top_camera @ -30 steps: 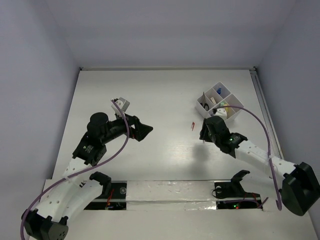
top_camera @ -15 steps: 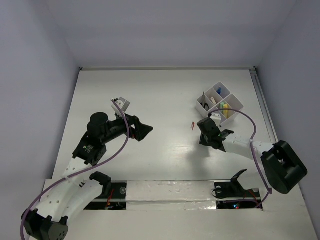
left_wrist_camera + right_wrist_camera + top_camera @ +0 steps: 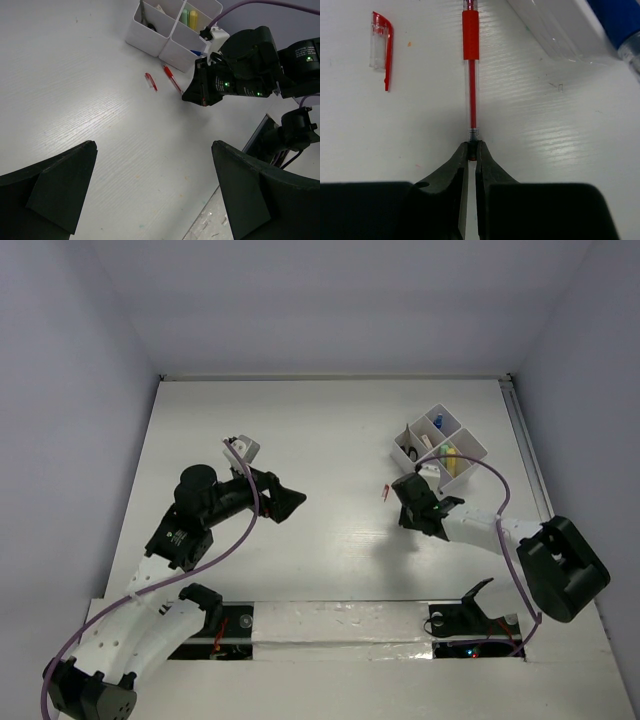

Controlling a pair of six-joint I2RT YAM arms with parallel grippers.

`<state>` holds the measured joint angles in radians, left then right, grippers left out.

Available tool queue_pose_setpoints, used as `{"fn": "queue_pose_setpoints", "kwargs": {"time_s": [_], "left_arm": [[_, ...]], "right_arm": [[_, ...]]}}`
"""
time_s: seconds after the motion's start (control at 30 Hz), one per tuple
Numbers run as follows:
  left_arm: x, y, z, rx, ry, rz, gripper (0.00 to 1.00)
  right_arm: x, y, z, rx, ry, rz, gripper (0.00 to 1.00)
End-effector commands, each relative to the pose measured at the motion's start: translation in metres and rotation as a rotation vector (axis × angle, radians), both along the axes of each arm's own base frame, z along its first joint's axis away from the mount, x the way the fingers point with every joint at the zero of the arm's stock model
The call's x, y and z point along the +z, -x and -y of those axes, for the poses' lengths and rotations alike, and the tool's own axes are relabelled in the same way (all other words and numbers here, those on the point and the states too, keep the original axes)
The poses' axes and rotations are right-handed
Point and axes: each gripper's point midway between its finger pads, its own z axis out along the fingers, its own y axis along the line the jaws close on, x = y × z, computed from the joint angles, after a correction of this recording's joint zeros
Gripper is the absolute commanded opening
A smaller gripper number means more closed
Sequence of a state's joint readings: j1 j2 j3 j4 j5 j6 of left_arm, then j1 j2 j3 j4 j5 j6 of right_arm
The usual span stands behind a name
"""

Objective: Sort the stationery into containers
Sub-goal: Pick up the pen from the center of the board, then pick up the pen cap from the center of the board.

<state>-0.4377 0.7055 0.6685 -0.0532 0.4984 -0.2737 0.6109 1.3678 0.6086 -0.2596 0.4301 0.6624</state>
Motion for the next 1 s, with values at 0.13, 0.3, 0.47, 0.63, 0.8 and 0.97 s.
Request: {"fn": "queue_pose_setpoints", "kwargs": {"time_s": [0.13, 0.3, 0.47, 0.63, 0.8, 0.97], "left_arm": [[0.023, 0.005, 0.011, -0.072, 0.043, 0.038, 0.99], [0.019, 0.009, 0.015, -0.104, 0.053, 0.014, 0.99], [0.022, 0.013, 0.022, -0.152, 0.082, 0.012, 0.93], [0.023, 0.021, 0.030, -0.220, 0.122, -0.018, 0.86], [0.020, 0.018, 0.031, -0.213, 0.123, -0.030, 0.77], [0.020, 0.013, 0.028, -0.188, 0.123, -0.029, 0.65]], "right_arm": [[0.044, -0.004, -0.025, 0.024, -0.097, 0.134, 0.00], [0.098, 0.005, -0.063, 0.128, -0.247, 0.283, 0.00], [0.152, 0.028, -0.127, 0.351, -0.520, 0.446, 0.00], [0.200, 0.040, -0.176, 0.526, -0.667, 0.611, 0.00], [0.233, 0.053, -0.213, 0.621, -0.725, 0.698, 0.00], [0.250, 0.060, -0.240, 0.661, -0.760, 0.735, 0.00]]}}
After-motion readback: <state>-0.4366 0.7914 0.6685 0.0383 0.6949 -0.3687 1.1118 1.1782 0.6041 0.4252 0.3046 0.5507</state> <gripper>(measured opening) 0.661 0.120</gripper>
